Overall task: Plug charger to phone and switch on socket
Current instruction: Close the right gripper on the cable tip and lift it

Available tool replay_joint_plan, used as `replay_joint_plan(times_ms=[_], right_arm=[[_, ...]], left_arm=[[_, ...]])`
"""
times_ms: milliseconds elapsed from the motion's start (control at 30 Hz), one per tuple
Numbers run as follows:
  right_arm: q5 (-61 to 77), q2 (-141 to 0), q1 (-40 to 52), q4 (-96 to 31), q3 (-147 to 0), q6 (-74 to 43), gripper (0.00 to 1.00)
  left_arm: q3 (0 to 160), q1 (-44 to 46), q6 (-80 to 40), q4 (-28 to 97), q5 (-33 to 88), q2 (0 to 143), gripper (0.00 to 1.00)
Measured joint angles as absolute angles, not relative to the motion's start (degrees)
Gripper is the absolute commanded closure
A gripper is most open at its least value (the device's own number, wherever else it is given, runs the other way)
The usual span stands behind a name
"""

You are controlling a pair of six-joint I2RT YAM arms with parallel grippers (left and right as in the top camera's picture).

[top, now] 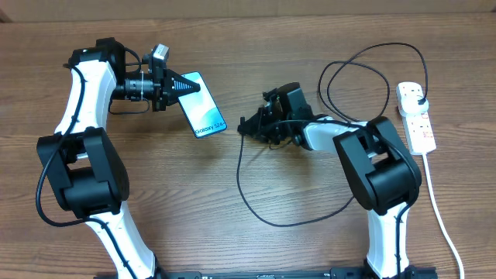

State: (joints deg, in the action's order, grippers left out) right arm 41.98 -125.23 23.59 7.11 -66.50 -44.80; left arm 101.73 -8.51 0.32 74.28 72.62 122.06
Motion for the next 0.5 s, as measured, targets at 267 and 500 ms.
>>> replay_joint_plan(times_ms=[267,500], right_arm=[[53.3,-122.5,20.2,7.9,-65.9,-37.9,0.96],[57.1,-108.9,19.4,-0.6,-65.8,-32.8,0.96]], left_arm=[[101.7,-8.5,1.1,74.3,77.5,122.1,0.96],[101.7,-8.5,3.2,74.3,82.1,122.1,0.96]])
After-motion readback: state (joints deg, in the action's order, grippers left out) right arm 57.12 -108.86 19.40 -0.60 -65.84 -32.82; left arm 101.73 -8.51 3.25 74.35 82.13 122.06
